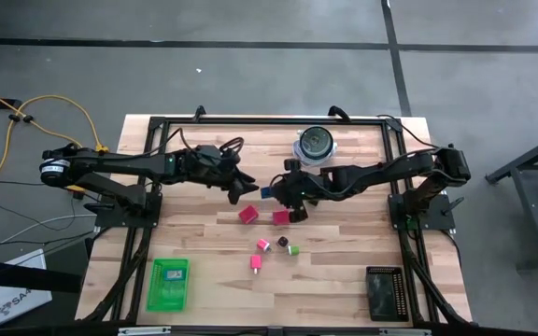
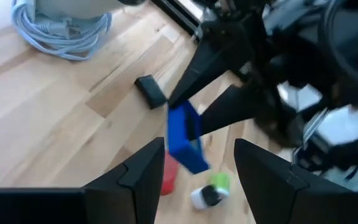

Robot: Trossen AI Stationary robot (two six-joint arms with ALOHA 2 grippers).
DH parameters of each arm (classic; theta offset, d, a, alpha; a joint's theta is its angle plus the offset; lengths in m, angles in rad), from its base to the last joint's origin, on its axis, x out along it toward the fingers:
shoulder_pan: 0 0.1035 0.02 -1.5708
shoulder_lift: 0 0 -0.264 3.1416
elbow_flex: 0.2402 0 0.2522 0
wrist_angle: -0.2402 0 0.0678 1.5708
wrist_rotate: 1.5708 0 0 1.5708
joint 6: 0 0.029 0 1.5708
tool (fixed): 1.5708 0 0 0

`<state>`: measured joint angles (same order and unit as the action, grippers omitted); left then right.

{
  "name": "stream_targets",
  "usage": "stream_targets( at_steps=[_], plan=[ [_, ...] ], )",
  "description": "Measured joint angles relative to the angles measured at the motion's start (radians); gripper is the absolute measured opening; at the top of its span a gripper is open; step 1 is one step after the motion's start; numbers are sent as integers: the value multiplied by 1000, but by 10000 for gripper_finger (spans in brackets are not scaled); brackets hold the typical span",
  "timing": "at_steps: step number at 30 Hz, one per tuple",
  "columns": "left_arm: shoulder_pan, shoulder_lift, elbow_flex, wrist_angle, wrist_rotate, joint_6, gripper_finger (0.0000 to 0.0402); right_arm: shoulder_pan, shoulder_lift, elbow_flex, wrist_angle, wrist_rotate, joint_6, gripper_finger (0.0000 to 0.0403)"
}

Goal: Pick & Place Office items
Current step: Put the blue digital timer into the green bin

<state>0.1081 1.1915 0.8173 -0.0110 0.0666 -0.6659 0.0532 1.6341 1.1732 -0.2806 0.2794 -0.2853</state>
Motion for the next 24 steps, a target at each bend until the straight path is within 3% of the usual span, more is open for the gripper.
stream_targets(
  at_steps=[7, 19, 24],
  plan=[
    [0, 0, 0, 8, -72, -16, 189, 0, 0, 0, 24, 88, -3, 148],
    [0, 0, 0, 8, -75, -75, 189, 0, 0, 0, 85, 90, -12, 148],
    [0, 0, 0, 8, -79, -76, 189, 0, 0, 0, 104, 155, -30, 148]
  ],
)
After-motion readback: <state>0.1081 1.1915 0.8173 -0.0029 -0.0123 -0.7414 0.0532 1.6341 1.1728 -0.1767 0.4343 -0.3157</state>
